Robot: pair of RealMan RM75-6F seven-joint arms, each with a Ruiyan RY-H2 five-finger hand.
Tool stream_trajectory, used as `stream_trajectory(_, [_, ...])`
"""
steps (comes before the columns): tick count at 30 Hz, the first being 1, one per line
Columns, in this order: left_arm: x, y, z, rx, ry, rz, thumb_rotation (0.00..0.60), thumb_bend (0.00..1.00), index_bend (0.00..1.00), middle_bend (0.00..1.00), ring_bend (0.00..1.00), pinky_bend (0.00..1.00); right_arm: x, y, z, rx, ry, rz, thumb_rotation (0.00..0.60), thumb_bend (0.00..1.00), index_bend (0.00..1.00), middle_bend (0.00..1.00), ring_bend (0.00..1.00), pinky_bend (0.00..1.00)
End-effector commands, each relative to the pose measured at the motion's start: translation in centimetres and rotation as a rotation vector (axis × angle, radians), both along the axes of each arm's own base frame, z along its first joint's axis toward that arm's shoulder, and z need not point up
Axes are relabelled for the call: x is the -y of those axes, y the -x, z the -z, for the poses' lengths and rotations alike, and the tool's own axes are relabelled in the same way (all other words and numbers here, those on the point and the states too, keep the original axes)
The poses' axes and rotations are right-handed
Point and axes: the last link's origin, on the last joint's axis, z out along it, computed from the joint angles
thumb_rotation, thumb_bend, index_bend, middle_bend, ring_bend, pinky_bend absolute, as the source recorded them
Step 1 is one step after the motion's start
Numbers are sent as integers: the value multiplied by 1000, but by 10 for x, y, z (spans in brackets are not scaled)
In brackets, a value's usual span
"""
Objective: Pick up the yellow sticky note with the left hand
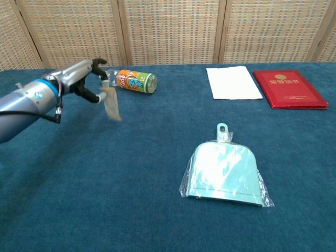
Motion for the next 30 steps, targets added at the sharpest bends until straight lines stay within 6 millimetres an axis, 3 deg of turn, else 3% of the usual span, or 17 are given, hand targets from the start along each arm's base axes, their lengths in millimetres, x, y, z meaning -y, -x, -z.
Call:
stream_trajectory(1, [-19, -17, -14, 47, -59, 26, 600, 492, 644, 0, 0, 0, 1, 0, 0, -1, 3, 1, 600, 0, 2, 0, 0, 0])
stream_trajectory(7, [-18, -29, -27, 86, -60, 76, 600, 493, 643, 0, 0, 0, 2, 0, -1, -3, 7, 1, 600, 0, 3, 0, 0, 0])
stream_trajectory(15, [40, -43, -32, 261, 222, 114, 600, 495, 643, 0, 0, 0, -1, -2, -1, -1, 5, -10, 600, 0, 2, 0, 0, 0])
stream_trajectory(21, [96, -49, -38, 360, 528, 80, 600, 511, 650, 0, 0, 0, -4, -4, -1, 1, -1, -19, 600, 0, 3, 0, 0, 0])
stream_trajectory(24, [111, -49, -40, 384, 601, 74, 600, 515, 651, 0, 0, 0, -4, -5, 0, 2, -3, -24, 600, 0, 3, 0, 0, 0])
stream_trajectory(30, [124, -47, -42, 397, 654, 76, 600, 516, 650, 0, 0, 0, -6, -7, -1, 3, -2, -29, 600, 0, 3, 0, 0, 0])
